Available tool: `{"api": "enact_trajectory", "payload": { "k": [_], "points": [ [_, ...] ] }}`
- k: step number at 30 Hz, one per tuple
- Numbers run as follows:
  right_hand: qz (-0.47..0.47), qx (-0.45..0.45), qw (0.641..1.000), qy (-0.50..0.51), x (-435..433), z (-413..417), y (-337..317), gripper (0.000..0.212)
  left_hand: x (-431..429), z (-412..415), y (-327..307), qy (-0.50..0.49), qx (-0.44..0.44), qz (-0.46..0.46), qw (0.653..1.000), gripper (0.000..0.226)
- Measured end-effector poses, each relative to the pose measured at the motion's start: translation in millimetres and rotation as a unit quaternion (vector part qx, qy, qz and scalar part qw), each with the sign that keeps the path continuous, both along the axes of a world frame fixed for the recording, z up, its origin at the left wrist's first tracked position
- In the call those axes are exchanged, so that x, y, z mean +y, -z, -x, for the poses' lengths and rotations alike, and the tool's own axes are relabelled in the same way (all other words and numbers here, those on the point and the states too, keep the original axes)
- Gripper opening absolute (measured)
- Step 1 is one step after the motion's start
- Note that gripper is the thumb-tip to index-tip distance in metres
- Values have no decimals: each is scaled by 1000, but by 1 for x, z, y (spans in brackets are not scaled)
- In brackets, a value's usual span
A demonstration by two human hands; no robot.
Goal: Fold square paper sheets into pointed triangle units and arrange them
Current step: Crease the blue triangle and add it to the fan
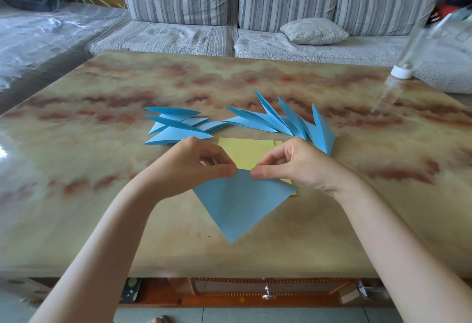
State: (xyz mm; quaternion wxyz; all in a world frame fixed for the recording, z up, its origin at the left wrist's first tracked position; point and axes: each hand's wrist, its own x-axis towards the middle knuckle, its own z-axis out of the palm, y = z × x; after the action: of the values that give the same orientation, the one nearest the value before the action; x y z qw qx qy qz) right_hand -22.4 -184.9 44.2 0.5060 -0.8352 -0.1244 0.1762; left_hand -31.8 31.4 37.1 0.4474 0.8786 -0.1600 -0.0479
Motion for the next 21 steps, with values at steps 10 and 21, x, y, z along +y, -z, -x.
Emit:
{"api": "enact_trajectory", "payload": {
  "k": [10,21],
  "points": [
    [31,-15,999,-22,-16,-5,4,17,6,0,-3,-17,26,-3,1000,12],
    [24,-23,999,-37,-26,-11,9,30,9,-1,-3,-16,22,0,1000,13]
  ]
}}
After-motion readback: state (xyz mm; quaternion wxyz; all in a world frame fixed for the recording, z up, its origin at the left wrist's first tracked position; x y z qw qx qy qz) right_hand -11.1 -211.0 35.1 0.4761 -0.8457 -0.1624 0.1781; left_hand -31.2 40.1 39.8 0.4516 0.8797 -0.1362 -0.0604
